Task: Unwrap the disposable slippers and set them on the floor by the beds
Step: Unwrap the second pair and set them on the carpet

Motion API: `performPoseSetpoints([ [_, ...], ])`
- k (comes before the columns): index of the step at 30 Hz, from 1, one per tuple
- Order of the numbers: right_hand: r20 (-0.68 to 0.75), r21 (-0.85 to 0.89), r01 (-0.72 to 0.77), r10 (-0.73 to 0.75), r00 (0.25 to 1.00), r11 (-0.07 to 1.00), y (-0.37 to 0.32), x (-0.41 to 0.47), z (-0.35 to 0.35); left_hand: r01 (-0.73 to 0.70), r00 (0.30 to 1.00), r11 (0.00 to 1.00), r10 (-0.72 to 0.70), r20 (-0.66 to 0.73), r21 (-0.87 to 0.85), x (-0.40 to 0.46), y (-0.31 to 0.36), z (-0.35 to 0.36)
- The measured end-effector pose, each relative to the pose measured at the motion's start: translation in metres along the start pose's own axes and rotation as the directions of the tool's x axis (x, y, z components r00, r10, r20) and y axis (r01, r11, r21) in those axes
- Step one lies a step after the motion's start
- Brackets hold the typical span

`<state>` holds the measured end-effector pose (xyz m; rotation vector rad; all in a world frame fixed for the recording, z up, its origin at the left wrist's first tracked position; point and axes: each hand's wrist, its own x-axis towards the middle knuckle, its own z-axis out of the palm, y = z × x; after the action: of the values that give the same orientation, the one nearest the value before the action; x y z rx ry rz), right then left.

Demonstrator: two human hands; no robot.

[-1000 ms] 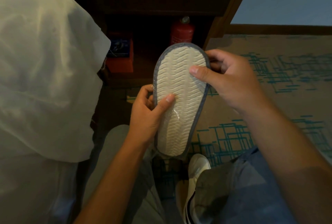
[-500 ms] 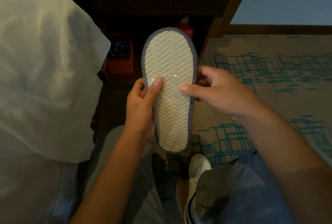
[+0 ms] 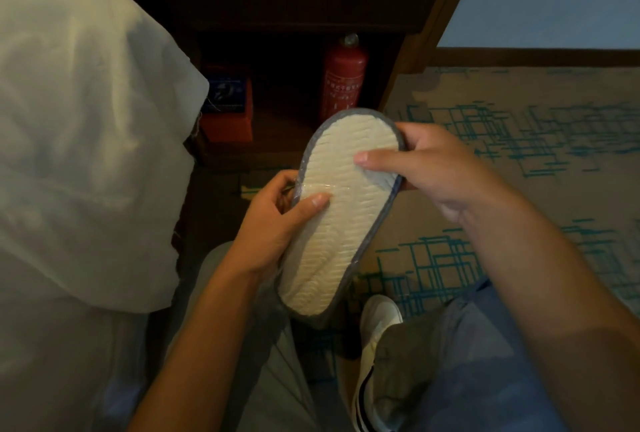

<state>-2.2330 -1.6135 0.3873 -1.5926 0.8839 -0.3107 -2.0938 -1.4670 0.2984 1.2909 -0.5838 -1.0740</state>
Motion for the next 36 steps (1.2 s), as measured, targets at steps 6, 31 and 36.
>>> performPoseSetpoints([
  [6, -0.248, 0.319, 0.024, 0.059, 0.967, 0.947, -0.005, 0.008, -0.019, -0.003, 0.998, 0.999, 0.005, -0.061, 0.044, -0.003, -0.006, -0.007],
  [31, -0.544, 0.394, 0.265, -0.009, 0.839, 0.880, 0.001, 0.013, -0.008, -0.102, 0.986, 0.982, 0.122, -0.118, 0.158, -0.002, -0.013, -0.020],
  [36, -0.473, 0.408, 0.231, -0.012, 0.881, 0.883, 0.002, 0.012, -0.008, -0.108, 0.936, 0.966, 0.179, -0.303, 0.236, 0.007, -0.012, -0.025],
])
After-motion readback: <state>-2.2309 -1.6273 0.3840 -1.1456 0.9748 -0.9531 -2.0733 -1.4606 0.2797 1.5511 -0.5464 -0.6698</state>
